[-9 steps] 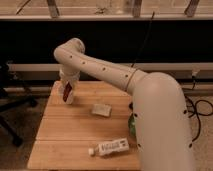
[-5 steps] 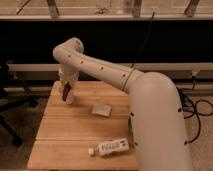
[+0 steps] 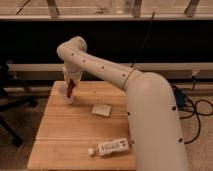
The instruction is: Place the pepper in the ceramic cup
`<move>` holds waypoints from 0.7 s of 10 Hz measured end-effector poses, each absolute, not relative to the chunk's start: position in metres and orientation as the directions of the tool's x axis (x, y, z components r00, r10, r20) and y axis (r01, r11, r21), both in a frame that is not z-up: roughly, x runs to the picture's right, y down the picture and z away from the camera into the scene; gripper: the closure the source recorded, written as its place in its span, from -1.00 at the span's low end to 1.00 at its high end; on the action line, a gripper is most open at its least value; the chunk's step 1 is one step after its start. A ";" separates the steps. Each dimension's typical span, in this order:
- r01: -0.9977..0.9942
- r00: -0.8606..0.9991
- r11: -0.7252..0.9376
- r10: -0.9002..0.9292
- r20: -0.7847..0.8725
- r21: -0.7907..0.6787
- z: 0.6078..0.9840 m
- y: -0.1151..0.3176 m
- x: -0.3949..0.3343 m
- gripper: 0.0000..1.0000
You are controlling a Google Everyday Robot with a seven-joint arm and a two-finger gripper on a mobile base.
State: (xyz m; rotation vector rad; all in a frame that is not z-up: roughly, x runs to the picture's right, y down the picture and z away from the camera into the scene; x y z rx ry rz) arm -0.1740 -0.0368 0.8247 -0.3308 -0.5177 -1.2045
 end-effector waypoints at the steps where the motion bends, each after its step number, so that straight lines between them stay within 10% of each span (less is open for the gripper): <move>1: 0.943 0.272 0.333 -0.801 0.534 0.020 0.831 -0.040 -0.172 1.00; 7: 0.911 0.363 0.412 -0.802 0.474 0.000 0.852 -0.057 -0.168 1.00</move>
